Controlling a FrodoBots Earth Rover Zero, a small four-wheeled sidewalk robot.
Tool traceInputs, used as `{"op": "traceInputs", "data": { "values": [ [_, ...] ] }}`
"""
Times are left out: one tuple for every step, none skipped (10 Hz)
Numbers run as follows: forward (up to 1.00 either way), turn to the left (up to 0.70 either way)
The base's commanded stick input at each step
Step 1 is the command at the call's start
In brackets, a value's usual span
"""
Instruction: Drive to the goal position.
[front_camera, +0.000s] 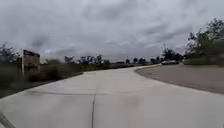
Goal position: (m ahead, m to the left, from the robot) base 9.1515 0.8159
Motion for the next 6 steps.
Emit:
{"op": "traceInputs", "data": {
  "values": [
    [0.85,0.0],
    [0.85,0.0],
    [0.85,0.0],
    [0.85,0.0],
    [0.85,0.0],
    [0.85,0.0]
  ]
}}
